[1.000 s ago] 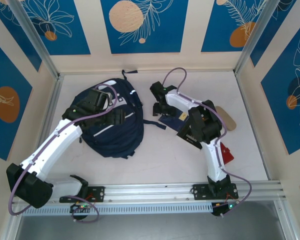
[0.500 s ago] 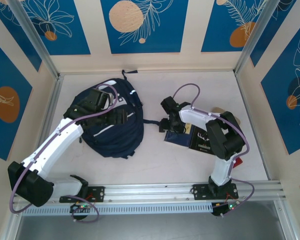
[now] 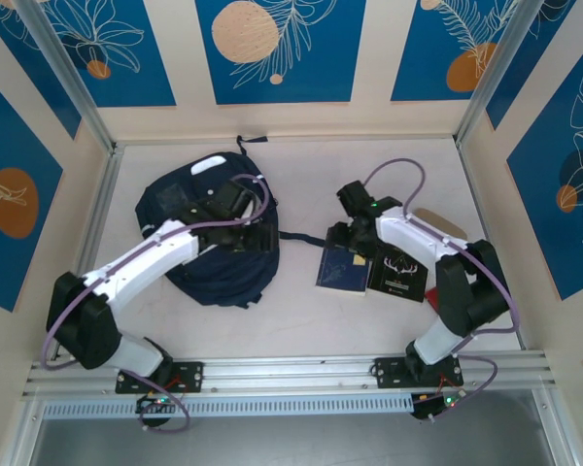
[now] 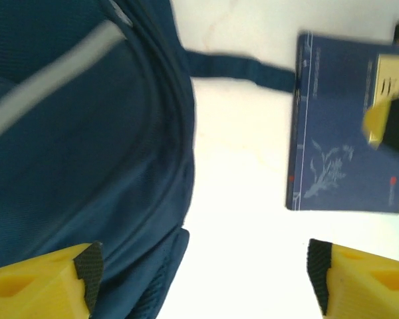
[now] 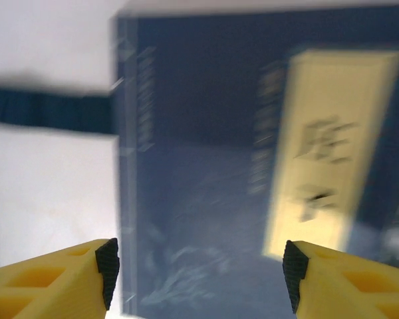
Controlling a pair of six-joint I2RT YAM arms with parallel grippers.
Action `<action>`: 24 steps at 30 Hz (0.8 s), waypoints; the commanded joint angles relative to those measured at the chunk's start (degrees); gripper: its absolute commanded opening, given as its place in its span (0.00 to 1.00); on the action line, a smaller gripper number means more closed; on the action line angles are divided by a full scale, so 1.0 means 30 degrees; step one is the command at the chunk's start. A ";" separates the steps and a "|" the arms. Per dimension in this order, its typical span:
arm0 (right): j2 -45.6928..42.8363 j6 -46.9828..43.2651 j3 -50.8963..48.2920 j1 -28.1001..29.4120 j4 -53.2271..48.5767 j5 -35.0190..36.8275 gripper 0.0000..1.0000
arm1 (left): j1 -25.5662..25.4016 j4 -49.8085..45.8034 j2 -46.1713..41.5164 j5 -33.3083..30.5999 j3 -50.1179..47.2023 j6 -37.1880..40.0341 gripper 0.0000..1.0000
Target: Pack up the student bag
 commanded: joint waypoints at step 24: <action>0.3696 -0.2425 -0.0358 -0.2063 0.0964 -0.1738 0.45 | -0.3323 0.1890 0.7381 0.1604 0.3971 -0.2228 0.60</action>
